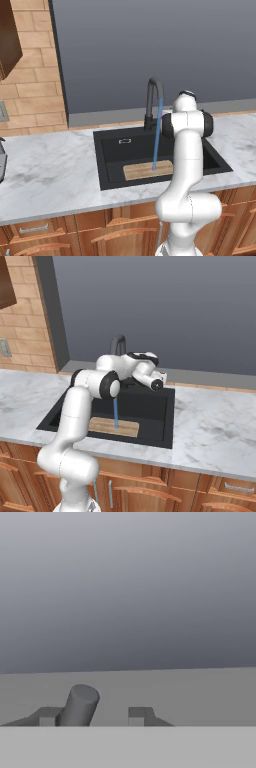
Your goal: Turn on the sink faucet with hot water and rinse the cutting board for ten seconds, then turn off the faucet. Push the cutting board to reach the water if necessary.
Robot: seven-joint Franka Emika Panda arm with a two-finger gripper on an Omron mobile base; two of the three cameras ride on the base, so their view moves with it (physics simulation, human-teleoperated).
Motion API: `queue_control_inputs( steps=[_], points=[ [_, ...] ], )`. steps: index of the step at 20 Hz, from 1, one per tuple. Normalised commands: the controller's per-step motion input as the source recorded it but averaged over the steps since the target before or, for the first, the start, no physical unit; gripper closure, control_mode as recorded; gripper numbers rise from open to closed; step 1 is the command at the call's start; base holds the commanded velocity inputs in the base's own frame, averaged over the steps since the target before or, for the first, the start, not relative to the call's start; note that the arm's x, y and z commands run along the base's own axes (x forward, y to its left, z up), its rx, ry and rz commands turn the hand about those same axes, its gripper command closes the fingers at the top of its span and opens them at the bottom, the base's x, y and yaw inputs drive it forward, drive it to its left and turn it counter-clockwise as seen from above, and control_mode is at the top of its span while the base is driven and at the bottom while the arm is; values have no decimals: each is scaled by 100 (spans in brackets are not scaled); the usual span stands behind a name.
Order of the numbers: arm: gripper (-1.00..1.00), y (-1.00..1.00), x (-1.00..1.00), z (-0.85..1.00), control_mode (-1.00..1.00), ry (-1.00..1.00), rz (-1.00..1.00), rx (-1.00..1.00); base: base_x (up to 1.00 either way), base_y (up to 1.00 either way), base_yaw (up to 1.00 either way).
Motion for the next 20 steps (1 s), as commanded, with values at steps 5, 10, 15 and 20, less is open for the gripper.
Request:
queue_control_inputs(
  steps=[5,10,15,20],
  points=[
    [100,-77,-46,-6,-100,7,0,0,0,0,0],
    [100,-77,-51,-12,-100,9,1,0,0,0,0],
    [100,-74,-52,-21,-100,12,1,0,0,0,0],
    [100,-71,-57,-26,-100,11,1,0,0,0,0]
  ],
)
